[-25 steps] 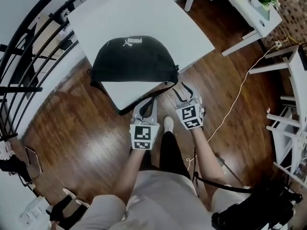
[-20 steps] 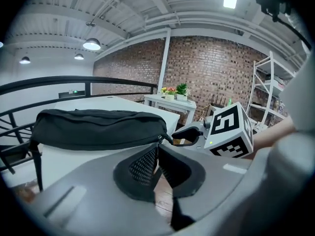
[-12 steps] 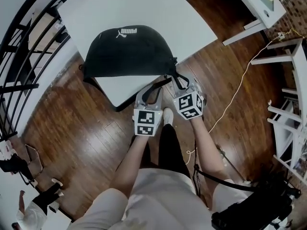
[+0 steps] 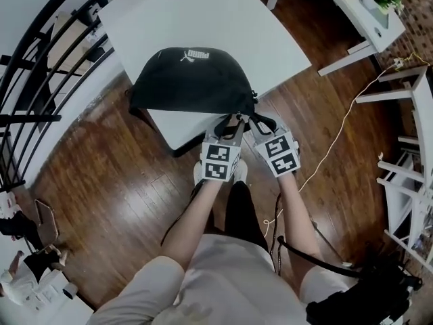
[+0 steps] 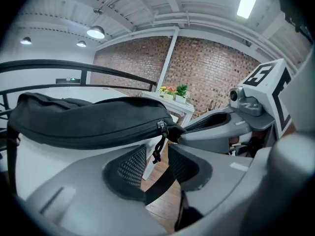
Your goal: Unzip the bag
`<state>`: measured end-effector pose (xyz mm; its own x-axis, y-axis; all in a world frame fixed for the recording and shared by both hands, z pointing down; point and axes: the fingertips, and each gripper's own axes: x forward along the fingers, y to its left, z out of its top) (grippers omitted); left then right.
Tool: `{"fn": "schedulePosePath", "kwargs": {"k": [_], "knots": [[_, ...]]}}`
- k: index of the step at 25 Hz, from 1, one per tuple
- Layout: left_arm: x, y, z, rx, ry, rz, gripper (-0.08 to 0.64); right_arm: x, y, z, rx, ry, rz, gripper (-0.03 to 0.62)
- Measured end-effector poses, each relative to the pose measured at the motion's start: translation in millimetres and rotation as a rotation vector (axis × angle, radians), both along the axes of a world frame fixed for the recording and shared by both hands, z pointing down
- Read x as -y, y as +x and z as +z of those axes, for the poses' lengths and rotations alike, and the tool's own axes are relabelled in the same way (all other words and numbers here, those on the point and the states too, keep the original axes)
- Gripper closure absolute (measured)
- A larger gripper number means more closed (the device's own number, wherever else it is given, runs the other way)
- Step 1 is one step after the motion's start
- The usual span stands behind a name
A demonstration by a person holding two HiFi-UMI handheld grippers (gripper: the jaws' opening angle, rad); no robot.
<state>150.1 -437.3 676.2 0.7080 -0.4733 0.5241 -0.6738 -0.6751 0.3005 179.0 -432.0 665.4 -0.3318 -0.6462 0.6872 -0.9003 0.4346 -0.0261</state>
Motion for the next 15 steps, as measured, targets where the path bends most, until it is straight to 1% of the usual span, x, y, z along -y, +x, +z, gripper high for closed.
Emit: {"fn": "schedulePosePath", "kwargs": {"k": [2, 4, 6, 9, 11, 13, 15], "knots": [[2, -1, 3, 0.022, 0.006, -0.004, 0.416, -1, -3, -1, 0.004, -0.009, 0.003, 0.555], [5, -2, 5, 0.059, 0.025, -0.009, 0.461, -2, -3, -2, 0.001, -0.011, 0.015, 0.555], [8, -2, 3, 0.058, 0.027, -0.017, 0.515, 0, 0, -1, -0.004, -0.009, 0.032, 0.555], [10, -16, 2, 0.038, -0.008, -0.044, 0.525, 3, 3, 3, -0.014, -0.013, 0.067, 0.555], [14, -31, 4, 0.063, 0.015, -0.055, 0.526, 4, 8, 7, -0.028, -0.017, 0.097, 0.555], [18, -40, 5, 0.081, 0.039, -0.041, 0.528, 5, 13, 12, -0.044, -0.019, 0.125, 0.554], [25, -50, 6, 0.079, 0.026, -0.059, 0.528, 8, 20, 17, -0.048, -0.019, 0.162, 0.554]]}}
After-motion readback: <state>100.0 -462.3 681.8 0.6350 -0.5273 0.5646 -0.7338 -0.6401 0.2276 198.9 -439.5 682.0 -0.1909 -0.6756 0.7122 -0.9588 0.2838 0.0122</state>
